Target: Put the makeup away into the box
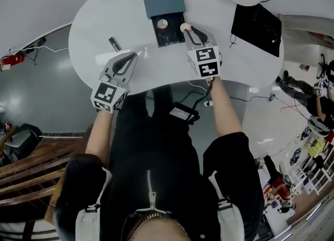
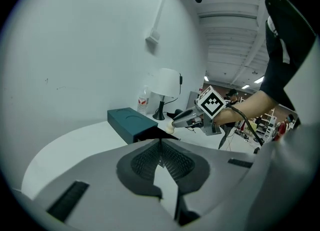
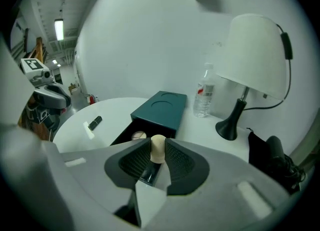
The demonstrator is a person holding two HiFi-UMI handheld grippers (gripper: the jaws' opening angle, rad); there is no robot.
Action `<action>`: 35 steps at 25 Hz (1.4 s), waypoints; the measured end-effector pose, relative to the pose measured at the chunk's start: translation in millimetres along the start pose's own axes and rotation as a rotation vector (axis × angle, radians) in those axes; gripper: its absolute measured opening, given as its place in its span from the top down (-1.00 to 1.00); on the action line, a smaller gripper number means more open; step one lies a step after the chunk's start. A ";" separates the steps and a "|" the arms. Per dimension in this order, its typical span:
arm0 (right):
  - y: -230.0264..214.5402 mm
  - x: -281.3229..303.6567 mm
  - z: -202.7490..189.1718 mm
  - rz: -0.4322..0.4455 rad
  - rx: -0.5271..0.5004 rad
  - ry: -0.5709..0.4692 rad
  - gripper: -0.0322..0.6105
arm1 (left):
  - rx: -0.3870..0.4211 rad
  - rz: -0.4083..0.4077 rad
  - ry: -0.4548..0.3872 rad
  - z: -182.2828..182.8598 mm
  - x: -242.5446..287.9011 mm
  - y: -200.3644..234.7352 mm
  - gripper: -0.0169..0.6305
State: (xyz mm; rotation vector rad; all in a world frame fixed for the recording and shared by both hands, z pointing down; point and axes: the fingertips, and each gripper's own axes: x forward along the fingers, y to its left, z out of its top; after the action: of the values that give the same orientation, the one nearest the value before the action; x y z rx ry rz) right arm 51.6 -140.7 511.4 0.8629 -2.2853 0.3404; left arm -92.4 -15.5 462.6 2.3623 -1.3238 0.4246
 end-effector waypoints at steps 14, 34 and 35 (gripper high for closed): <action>90.3 33.6 -17.6 0.175 -0.141 0.110 0.62 | -0.046 0.051 -0.008 -14.2 -27.8 21.2 0.91; 98.1 43.8 -31.7 0.170 -0.173 0.214 0.43 | -0.066 0.060 -0.018 -19.8 -30.8 29.7 0.91; 97.6 42.9 -30.4 0.165 -0.169 0.208 0.42 | -0.067 0.060 -0.019 -19.9 -31.2 30.3 0.91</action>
State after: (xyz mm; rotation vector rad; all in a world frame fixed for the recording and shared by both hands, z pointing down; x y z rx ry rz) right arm -22.4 -75.2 561.8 0.5293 -2.1592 0.2899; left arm -135.6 2.9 472.0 2.2823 -1.3992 0.3706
